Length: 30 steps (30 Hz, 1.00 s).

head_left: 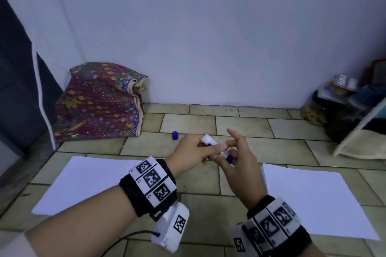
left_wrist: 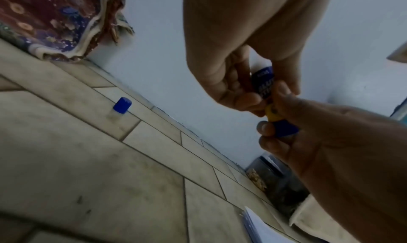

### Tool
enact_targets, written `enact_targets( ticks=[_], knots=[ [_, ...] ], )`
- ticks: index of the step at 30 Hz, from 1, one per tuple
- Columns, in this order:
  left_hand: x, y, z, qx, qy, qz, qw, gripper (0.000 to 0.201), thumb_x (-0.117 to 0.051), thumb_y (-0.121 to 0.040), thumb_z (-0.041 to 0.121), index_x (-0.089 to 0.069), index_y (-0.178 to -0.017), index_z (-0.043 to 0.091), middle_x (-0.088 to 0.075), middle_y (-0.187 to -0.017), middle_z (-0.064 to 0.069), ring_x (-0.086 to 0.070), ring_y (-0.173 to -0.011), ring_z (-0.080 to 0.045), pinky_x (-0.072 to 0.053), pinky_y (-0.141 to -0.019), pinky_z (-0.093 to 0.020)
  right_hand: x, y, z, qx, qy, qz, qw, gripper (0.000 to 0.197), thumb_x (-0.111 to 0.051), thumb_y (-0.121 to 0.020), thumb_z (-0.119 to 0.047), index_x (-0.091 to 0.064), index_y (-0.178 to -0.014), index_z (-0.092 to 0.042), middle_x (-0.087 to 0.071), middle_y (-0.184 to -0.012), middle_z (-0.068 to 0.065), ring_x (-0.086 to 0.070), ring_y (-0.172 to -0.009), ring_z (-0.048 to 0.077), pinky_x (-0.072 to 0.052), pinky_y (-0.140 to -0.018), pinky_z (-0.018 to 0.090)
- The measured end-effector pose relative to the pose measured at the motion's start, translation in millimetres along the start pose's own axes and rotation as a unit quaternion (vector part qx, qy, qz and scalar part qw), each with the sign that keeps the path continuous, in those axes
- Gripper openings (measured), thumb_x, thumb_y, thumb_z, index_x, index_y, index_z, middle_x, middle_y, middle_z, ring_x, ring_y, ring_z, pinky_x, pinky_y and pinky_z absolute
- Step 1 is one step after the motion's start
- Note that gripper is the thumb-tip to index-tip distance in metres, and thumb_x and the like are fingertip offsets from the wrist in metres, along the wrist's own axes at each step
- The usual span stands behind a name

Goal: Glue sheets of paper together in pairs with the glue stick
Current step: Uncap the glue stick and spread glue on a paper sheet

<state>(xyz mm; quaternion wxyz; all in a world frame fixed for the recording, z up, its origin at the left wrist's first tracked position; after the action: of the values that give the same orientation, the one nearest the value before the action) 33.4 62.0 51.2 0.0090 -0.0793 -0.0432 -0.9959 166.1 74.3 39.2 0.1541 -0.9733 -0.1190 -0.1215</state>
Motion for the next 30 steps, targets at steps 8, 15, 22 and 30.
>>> enact_targets(
  ticks=[8, 15, 22, 30],
  knots=[
    [6.3, 10.8, 1.7, -0.031, 0.076, 0.011, 0.997, 0.007, -0.07, -0.082, 0.006, -0.068, -0.084, -0.001, -0.07, -0.076, -0.005, -0.065, -0.065, -0.009, -0.052, -0.063, -0.018, 5.4, 12.2, -0.9, -0.062, -0.214, 0.018, 0.975, 0.048, -0.07, -0.077, 0.005, -0.048, -0.116, -0.012, -0.062, -0.088, 0.011, -0.069, -0.073, 0.014, -0.054, -0.065, 0.019],
    [7.5, 21.6, 6.6, -0.065, 0.043, 0.013, 0.997, 0.003, -0.07, -0.083, 0.007, -0.067, -0.081, 0.007, -0.071, -0.077, -0.004, -0.063, -0.065, -0.011, -0.052, -0.062, -0.02, 2.7, 17.9, 7.9, -0.124, -0.29, -0.007, 0.949, 0.051, -0.08, -0.072, -0.013, -0.052, -0.114, -0.004, -0.062, -0.1, 0.015, -0.068, -0.08, 0.022, -0.056, -0.07, 0.025],
    [12.4, 29.0, 5.8, -0.079, 0.048, 0.006, 0.996, 0.002, -0.067, -0.084, 0.007, -0.065, -0.084, 0.007, -0.07, -0.072, 0.003, -0.062, -0.065, -0.009, -0.052, -0.063, -0.019, -2.6, 26.6, 0.0, -0.114, -0.27, -0.048, 0.955, 0.023, -0.049, -0.094, -0.008, -0.048, -0.117, -0.01, -0.062, -0.065, 0.012, -0.058, -0.052, 0.02, -0.049, -0.05, 0.028],
    [14.5, 40.7, 8.3, -0.106, 0.001, 0.009, 0.994, 0.03, -0.069, -0.072, 0.032, -0.065, -0.082, 0.004, -0.067, -0.074, 0.003, -0.059, -0.064, -0.008, -0.048, -0.061, -0.021, -6.7, 33.9, -6.0, -0.107, -0.22, -0.118, 0.962, 0.006, -0.061, -0.086, -0.003, -0.058, -0.087, 0.003, -0.064, -0.062, 0.009, -0.053, -0.045, 0.016, -0.046, -0.045, 0.025]
  ],
)
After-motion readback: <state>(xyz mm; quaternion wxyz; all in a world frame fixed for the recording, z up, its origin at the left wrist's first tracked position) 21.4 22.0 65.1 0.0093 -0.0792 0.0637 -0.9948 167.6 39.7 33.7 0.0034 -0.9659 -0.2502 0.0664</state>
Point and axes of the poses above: each hand's wrist, its own y-axis away from the middle knuckle, its own x-axis out of the back of the hand, z = x × y, the point moved 4 cm from there along -y, towards the middle knuckle
